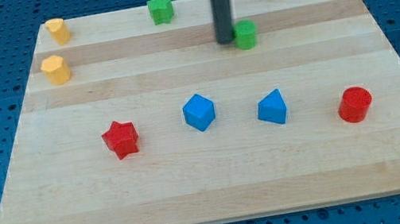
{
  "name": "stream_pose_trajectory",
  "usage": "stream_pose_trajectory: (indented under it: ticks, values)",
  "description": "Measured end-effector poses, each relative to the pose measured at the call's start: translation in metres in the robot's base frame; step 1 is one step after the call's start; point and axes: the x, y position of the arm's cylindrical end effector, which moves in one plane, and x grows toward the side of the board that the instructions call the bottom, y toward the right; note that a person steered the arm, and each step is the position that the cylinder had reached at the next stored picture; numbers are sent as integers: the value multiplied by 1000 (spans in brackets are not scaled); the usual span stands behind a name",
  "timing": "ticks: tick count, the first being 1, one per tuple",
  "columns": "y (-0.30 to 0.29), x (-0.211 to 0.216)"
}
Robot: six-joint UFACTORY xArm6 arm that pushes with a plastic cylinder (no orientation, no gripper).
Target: Push the green circle towards the top
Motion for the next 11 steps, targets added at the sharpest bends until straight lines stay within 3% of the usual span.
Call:
stream_pose_trajectory:
  ticks: [1,3,4,5,6,7,9,11]
  values:
    - [79,-11]
    - [5,17]
    - [17,51]
    - [71,67]
    - [109,35]
    - [112,-14]
    - [138,-32]
    - [139,-79]
